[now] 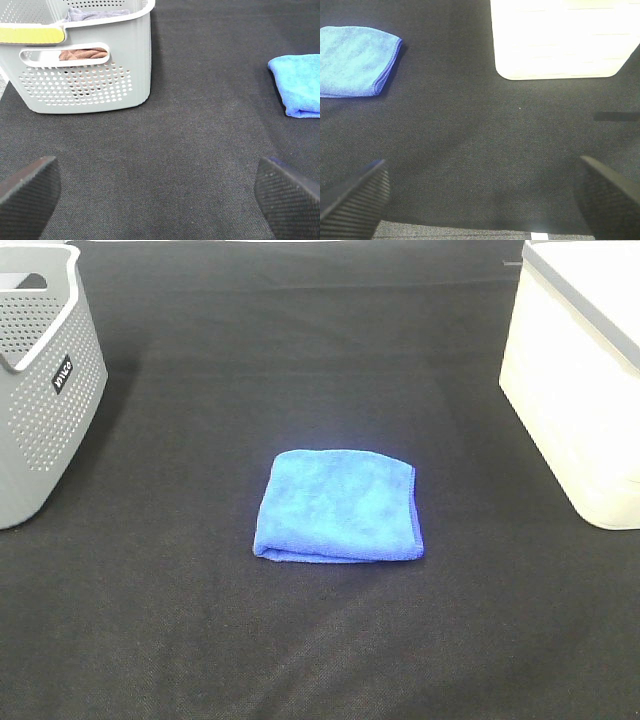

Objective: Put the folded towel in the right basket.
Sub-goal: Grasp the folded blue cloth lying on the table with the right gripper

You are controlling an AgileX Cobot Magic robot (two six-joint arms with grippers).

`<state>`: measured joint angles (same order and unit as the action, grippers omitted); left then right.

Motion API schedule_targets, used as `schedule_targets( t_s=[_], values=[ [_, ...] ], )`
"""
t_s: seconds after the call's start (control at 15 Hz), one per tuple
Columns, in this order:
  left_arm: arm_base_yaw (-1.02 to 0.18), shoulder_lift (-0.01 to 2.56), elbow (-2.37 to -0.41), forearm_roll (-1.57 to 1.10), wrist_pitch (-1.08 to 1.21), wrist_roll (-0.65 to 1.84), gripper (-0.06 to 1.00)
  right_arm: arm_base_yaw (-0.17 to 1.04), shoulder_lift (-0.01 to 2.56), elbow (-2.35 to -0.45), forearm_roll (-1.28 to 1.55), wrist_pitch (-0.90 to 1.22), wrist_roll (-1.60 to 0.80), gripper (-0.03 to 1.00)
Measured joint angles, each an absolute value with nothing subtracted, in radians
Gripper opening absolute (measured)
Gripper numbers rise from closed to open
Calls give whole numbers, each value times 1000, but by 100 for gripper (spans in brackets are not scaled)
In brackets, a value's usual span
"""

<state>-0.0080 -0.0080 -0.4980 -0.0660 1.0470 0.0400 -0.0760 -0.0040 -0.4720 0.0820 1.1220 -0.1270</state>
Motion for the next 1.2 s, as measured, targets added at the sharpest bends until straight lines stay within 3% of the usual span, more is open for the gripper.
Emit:
schedule_targets(
  t_s=[1.2],
  values=[
    [-8,-8,-498,-68,1047,40,98,-76,-4,-457,94,1108,-127,97]
  ],
)
